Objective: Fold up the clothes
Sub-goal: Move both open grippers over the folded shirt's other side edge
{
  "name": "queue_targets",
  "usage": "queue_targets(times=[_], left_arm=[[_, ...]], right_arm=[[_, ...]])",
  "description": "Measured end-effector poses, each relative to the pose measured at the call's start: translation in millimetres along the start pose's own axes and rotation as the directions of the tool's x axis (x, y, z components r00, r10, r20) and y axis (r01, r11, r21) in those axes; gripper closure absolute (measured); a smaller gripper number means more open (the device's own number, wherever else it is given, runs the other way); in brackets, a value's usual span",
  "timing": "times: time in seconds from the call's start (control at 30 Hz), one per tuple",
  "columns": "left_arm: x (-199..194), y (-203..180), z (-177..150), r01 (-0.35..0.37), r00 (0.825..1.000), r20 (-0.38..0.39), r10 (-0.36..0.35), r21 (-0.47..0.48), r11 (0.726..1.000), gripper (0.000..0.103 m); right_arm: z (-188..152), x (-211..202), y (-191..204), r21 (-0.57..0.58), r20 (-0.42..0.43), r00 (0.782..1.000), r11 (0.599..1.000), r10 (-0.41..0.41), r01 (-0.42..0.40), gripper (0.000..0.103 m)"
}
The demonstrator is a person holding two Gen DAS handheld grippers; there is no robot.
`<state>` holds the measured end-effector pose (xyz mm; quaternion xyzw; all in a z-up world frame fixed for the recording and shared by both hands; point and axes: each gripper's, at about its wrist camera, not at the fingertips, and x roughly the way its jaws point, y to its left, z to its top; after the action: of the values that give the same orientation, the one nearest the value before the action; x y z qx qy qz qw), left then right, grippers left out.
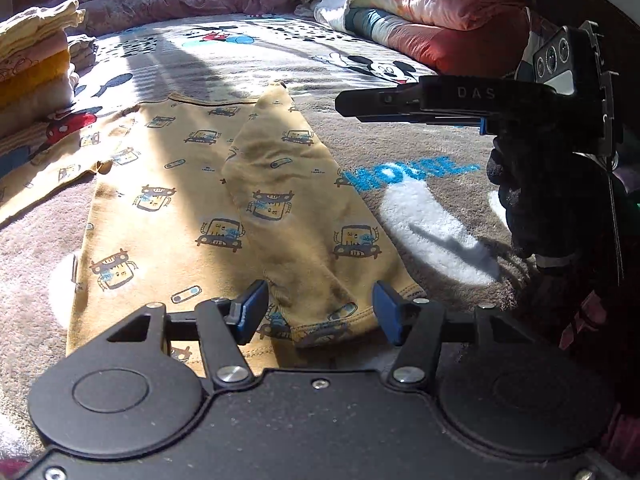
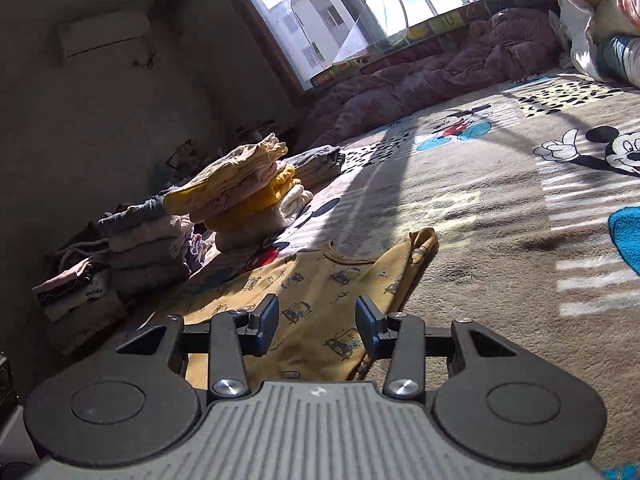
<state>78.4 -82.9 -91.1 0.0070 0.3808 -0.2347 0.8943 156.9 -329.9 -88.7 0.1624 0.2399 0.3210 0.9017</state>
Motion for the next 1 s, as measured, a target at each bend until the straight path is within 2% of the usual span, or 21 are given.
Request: queue_targets(times=[0.13,0.3,0.4,0.43,0.5,0.6,0.7,0.73,0.8,0.83,0.9,0.93,1.0], left_arm=[[-7,25,0,0.05,0.998,0.045,-0.043,-0.172,0.984,0.039],[-13,58,-4,0.073,0.994,0.103,-0.039,-0.362,0.929,0.039],[-17,76,-7,0.088,0.991,0.132,-0.031,-0.455,0.886,0.039],[-19,81,-9,0.088,0.99,0.139,-0.023,-0.48,0.873,0.039],[-25,90,-11,0.105,0.986,0.165,-0.021,-0.523,0.846,0.039],[-34,102,-14,0.121,0.979,0.203,-0.005,-0.567,0.815,0.039],[-43,116,-16,0.106,0.972,0.23,0.053,-0.626,0.773,0.039],[-47,123,-18,0.101,0.967,0.24,0.079,-0.653,0.751,0.039],[-57,144,-24,0.106,0.954,0.267,0.134,-0.722,0.684,0.039],[-61,155,-28,0.112,0.949,0.274,0.156,-0.756,0.645,0.039],[-69,180,-36,0.137,0.937,0.286,0.199,-0.829,0.543,0.038],[-73,191,-40,0.15,0.929,0.297,0.22,-0.848,0.509,0.038],[-84,211,-46,0.156,0.901,0.315,0.297,-0.875,0.457,0.038]], right_arm=[[-32,-13,41,-0.094,-0.054,0.998,0.996,-0.008,0.003,0.063],[-65,-18,86,-0.225,-0.101,0.994,0.974,-0.05,0.026,0.072],[-92,0,103,-0.372,-0.202,0.962,0.923,-0.183,0.097,0.072],[-95,1,105,-0.384,-0.197,0.961,0.917,-0.195,0.107,0.072],[-100,0,109,-0.397,-0.179,0.961,0.909,-0.21,0.125,0.072],[-98,-14,106,-0.315,-0.142,0.971,0.939,-0.193,0.141,0.072],[-97,-29,100,-0.217,-0.114,0.972,0.96,-0.205,0.177,0.071],[-96,-35,96,-0.162,-0.103,0.975,0.97,-0.196,0.178,0.071],[-94,-46,87,-0.047,-0.079,0.981,0.984,-0.177,0.174,0.066],[-95,-50,81,0.011,-0.068,0.983,0.985,-0.169,0.17,0.063],[-97,-59,70,0.125,-0.045,0.987,0.979,-0.154,0.159,0.06],[-97,-62,64,0.167,-0.034,0.987,0.973,-0.155,0.158,0.057],[-99,-64,53,0.227,-0.022,0.986,0.96,-0.166,0.166,0.056]])
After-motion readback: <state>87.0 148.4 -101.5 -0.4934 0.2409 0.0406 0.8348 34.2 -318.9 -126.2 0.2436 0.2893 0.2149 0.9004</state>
